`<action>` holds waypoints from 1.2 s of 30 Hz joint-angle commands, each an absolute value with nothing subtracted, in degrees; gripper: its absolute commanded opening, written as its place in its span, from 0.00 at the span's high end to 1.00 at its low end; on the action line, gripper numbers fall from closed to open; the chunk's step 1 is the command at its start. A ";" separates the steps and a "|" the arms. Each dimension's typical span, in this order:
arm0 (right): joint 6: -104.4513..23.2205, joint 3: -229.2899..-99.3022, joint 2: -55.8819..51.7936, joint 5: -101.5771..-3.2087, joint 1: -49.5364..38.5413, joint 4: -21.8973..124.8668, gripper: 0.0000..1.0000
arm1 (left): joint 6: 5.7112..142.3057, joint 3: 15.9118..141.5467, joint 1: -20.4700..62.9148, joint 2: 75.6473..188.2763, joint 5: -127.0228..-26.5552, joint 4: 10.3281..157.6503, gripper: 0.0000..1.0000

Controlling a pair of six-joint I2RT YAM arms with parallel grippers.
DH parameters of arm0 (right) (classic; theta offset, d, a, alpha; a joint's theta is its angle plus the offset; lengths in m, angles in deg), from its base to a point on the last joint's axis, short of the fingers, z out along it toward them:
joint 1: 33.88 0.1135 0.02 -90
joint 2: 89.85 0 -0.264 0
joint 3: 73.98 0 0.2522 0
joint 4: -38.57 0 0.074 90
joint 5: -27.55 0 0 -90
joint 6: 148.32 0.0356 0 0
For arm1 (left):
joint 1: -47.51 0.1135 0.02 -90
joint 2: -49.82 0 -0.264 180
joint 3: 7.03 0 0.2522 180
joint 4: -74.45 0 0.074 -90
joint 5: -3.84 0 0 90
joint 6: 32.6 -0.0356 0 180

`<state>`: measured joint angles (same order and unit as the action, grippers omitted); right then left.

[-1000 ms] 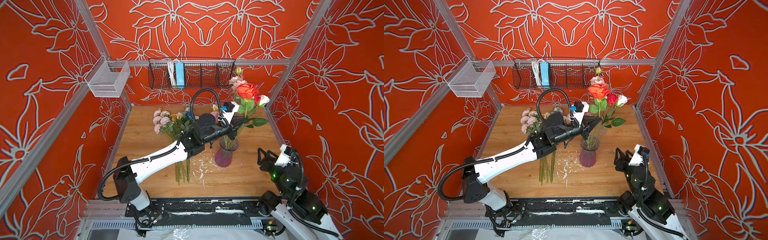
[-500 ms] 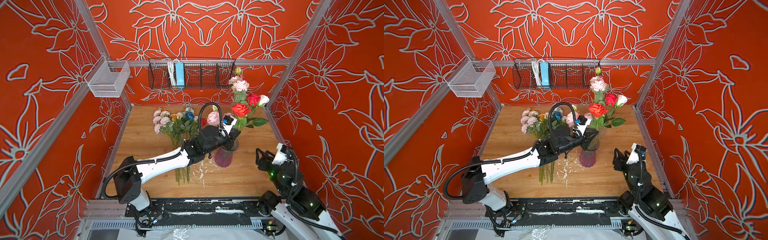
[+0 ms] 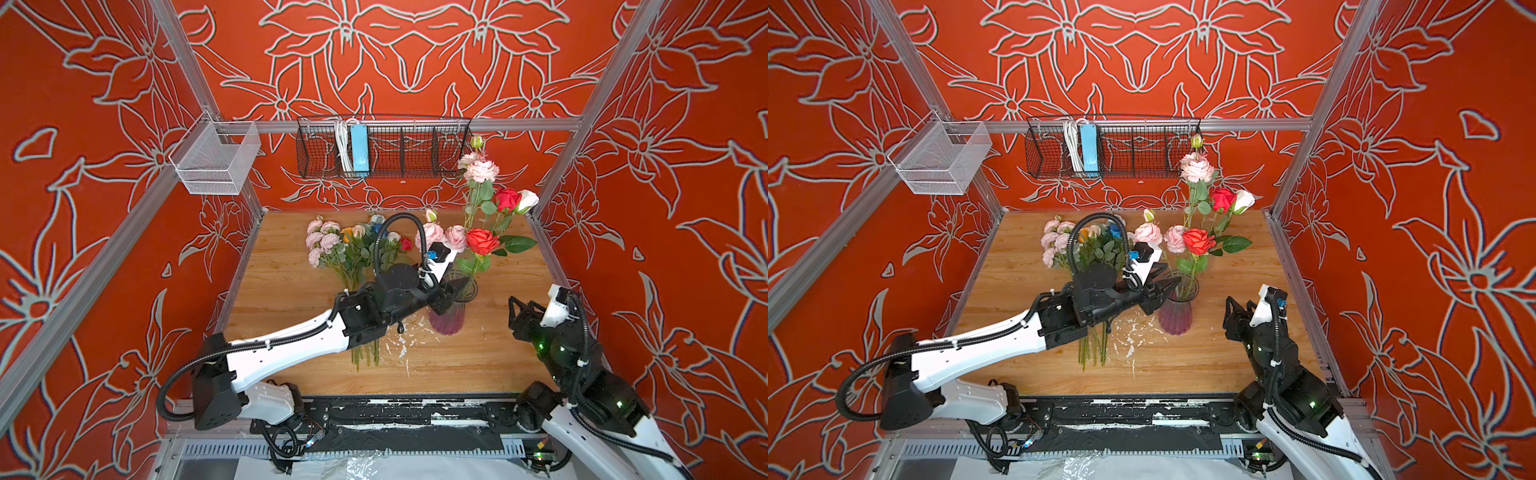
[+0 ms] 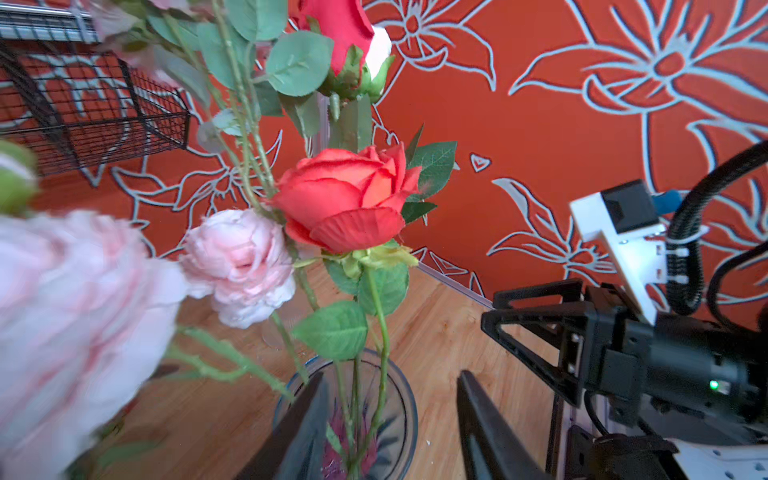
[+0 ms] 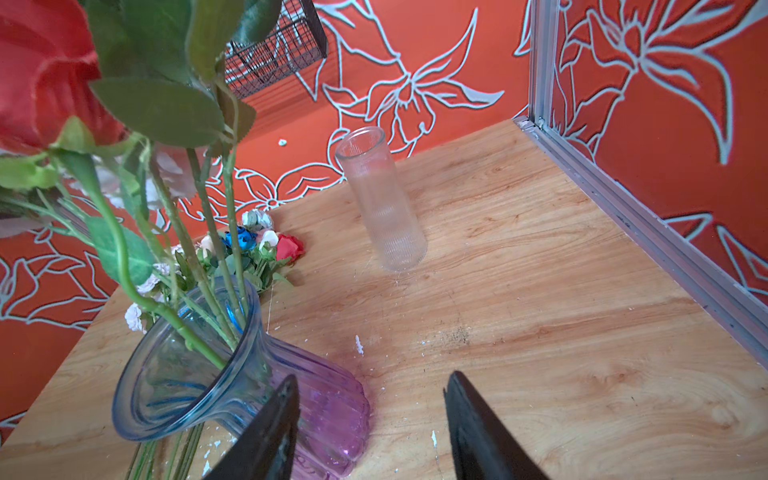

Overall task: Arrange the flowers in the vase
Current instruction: 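Draw the left gripper back from the vase, then lower the left gripper onto a white rose stem in the bunch and close it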

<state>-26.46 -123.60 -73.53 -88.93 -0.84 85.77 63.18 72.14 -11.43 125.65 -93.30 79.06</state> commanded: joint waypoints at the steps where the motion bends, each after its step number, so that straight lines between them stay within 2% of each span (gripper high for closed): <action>1: -27.44 -125.76 -72.92 -88.80 -1.08 85.54 0.42 | 66.89 69.26 -11.62 118.68 -100.74 81.44 0.44; 4: -27.11 -124.74 -73.38 -89.87 -1.06 85.56 0.42 | 69.48 65.70 -11.63 113.11 -102.06 82.31 0.38; 10: -24.93 -122.33 -75.48 -91.09 -1.08 84.21 0.42 | 72.08 60.52 -11.63 102.89 -107.37 88.74 0.38; 15: -24.97 -122.17 -73.81 -90.60 -1.04 84.86 0.42 | 79.22 54.73 -11.44 96.47 -121.31 96.03 0.34; 19: -23.02 -119.91 -73.43 -89.24 -1.01 83.56 0.42 | 88.25 51.75 -7.81 94.24 -126.06 106.04 0.32; 22: -22.89 -119.52 -72.90 -88.42 -1.01 82.23 0.42 | 95.61 48.04 0.47 93.46 -118.62 110.08 0.32; 25: -23.36 -120.06 -71.94 -88.72 -1.06 82.31 0.42 | 98.88 43.82 8.18 94.16 -109.26 107.60 0.33; 30: -22.95 -119.84 -72.13 -88.46 -1.08 82.85 0.42 | 97.74 43.81 14.82 101.53 -99.76 105.10 0.37; 36: -22.81 -119.07 -73.09 -88.38 -1.01 83.45 0.42 | 97.07 47.60 21.99 115.32 -89.73 104.83 0.69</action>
